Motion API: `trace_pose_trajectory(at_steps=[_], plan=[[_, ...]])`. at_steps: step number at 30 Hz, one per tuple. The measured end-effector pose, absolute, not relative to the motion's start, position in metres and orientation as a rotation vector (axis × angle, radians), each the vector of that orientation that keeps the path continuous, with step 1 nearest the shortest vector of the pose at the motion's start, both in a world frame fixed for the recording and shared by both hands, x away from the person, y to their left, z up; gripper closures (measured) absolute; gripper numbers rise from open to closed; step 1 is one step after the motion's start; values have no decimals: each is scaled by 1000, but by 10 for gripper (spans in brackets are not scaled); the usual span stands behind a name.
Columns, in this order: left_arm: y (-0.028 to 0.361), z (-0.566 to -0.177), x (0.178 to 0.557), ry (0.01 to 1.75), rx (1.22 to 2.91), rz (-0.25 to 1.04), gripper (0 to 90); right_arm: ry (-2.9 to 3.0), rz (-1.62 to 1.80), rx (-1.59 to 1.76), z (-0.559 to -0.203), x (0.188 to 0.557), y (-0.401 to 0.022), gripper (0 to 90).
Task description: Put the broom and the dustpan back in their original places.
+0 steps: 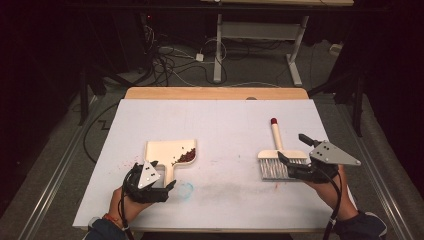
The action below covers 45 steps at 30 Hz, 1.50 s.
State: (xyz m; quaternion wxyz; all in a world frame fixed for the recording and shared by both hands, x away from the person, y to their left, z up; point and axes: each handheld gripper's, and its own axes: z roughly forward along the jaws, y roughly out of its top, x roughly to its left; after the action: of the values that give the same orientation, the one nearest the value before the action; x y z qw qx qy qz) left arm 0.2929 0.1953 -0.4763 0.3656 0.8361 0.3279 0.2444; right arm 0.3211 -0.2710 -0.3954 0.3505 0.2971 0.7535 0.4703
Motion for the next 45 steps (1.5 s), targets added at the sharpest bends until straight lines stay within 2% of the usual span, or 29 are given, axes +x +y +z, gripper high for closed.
trace_pose_trajectory(at_steps=[21,45], plan=[[195,-475,291,832,2156,640,151,1973,1208,727,-422,310,-287,160],[188,-480,294,794,2187,642,151,2027,1087,771,-470,291,-294,160]])
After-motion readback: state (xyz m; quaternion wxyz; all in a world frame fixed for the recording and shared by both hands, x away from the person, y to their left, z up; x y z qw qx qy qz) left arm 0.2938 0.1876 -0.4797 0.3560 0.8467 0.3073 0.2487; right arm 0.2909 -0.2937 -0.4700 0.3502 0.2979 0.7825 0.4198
